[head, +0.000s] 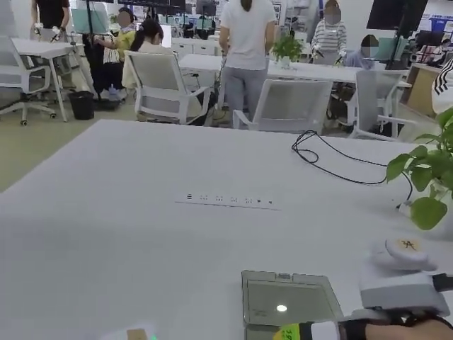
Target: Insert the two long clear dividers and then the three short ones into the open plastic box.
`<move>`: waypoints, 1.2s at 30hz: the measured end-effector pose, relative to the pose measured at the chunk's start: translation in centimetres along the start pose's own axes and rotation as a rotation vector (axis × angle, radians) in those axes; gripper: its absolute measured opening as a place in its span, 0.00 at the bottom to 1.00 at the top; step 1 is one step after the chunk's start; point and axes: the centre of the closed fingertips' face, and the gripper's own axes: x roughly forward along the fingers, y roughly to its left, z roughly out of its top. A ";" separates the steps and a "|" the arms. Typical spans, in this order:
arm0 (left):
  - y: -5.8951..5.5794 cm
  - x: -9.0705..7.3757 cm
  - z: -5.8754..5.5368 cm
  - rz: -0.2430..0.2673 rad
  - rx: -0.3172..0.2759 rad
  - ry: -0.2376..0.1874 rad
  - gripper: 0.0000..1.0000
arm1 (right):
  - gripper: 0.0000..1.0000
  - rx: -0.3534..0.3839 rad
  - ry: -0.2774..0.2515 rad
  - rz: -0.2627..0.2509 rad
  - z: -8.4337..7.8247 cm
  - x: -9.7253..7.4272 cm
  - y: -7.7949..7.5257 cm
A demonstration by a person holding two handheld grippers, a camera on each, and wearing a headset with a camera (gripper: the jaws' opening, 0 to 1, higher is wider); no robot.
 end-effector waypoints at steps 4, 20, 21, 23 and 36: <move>-0.1 -0.3 0.3 0.025 -0.006 0.000 1.00 | 0.30 -0.050 -0.031 0.043 0.9 -1.4 0.7; -0.4 -0.5 0.8 0.082 0.004 -0.002 1.00 | 0.52 -0.311 -0.064 0.160 1.4 -7.6 0.4; -0.4 -0.4 0.9 0.083 0.002 -0.002 1.00 | 0.53 -0.317 -0.061 0.161 1.2 -7.9 0.2; -0.4 -0.4 1.0 0.082 0.003 0.001 1.00 | 0.55 -0.353 -0.068 0.175 1.1 -8.5 0.1; 0.1 0.4 1.6 0.069 0.013 -0.012 1.00 | 0.66 -0.577 0.057 0.137 -1.8 -10.1 -2.7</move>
